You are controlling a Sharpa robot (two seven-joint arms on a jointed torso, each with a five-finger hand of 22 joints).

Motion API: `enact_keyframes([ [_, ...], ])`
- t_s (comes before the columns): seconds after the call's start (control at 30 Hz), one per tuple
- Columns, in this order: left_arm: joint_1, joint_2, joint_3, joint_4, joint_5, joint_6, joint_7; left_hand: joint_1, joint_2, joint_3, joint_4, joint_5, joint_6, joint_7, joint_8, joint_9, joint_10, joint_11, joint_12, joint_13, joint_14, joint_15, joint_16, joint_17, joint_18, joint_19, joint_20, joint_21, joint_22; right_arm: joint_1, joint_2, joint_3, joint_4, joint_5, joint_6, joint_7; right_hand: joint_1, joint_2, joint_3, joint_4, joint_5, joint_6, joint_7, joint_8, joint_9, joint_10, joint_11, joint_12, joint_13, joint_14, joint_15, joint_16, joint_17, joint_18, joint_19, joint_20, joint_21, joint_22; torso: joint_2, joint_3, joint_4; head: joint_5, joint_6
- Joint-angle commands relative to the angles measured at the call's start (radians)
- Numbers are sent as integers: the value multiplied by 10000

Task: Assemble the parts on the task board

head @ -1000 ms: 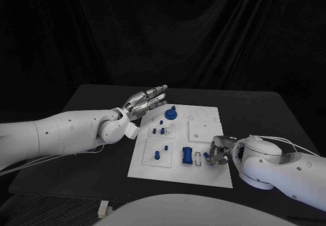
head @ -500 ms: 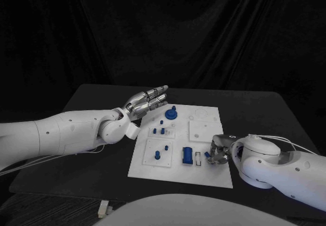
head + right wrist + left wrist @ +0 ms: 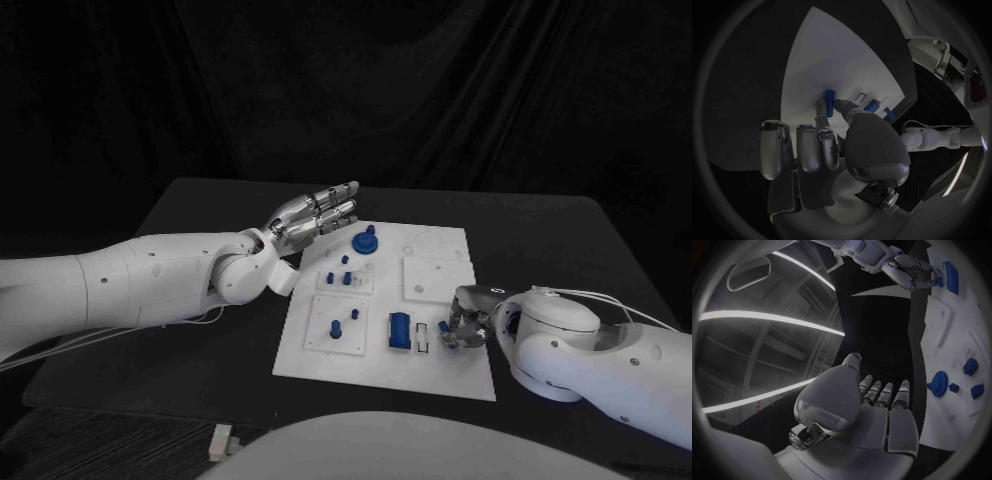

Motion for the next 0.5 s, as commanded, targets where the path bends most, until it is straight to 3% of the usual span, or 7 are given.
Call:
enact_keyframes([
  [0.03, -13, -3, 10, 24, 8, 119, 93, -53, 67, 64, -15, 64, 45, 27, 8, 9, 8, 82, 71, 15, -4, 32, -36, -9, 89, 24, 40, 42, 16, -81, -141, -55, -70, 1102, -598, -53, -72, 84, 1760, -1675, 165, 135, -29, 17, -4026, 1022, -68, 26, 2631, 478, -66, -29, 15, 46, 557, -51, 67, 2256, -8, 0, -1, 35, -1],
  [0.5, -14, -24, 9, 11, 8, 117, 64, -65, 62, 88, -20, 64, 77, 137, 17, 13, 14, 57, 105, 19, -4, 11, -36, -9, 91, 27, 39, 45, 16, 114, -668, -51, 100, 5547, -2000, 136, -158, 92, 1749, -1679, 366, 381, -98, 50, -4127, 1022, -125, 26, 2631, 496, -111, -1, 86, 38, 575, -90, 102, 2267, 0, -1, -7, 66, -1],
])
